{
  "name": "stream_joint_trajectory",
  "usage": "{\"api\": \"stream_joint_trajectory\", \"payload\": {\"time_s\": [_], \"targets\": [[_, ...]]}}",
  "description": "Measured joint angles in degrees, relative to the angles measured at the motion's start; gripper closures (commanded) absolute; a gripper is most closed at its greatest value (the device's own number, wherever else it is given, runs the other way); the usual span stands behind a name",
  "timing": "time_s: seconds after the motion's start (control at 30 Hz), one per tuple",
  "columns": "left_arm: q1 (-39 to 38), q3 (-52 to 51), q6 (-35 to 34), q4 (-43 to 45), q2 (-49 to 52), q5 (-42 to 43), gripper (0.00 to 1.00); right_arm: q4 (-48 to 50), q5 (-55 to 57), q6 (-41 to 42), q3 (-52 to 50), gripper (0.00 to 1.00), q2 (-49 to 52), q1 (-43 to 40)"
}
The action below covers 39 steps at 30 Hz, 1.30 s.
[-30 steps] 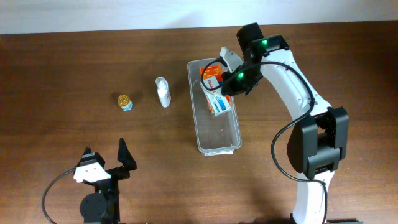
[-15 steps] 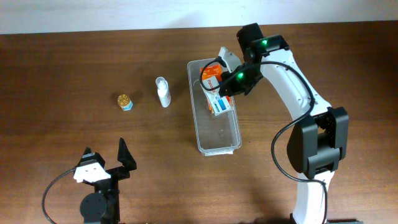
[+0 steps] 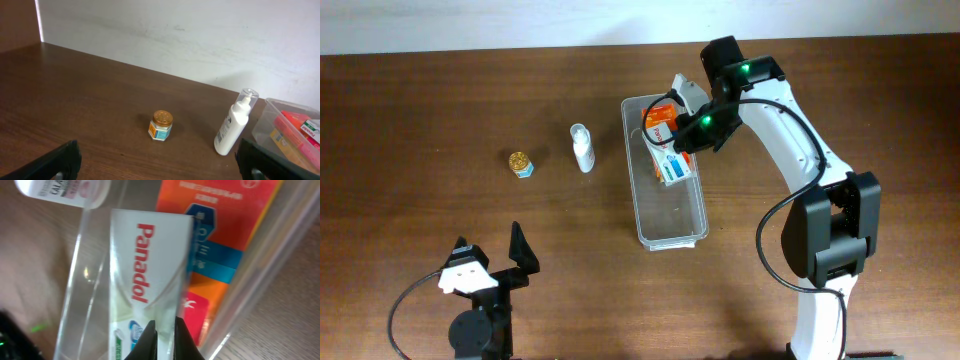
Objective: Pack container
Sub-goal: 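Lower the Panadol box upright into the container beside the orange box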
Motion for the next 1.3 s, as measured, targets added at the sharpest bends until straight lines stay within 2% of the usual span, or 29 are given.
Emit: {"api": "stream_joint_trajectory", "payload": {"time_s": [0.33,1.3], "targets": [[0.0,0.0,0.0,0.0,0.0,0.0,0.01,-0.7,1.9,-0.5,0.0,0.95,0.8,0.0],[0.0,0.0,0.0,0.0,0.0,0.0,0.01,-3.2,-5.0,-1.5,2.7,0.95,2.7,0.0]]}}
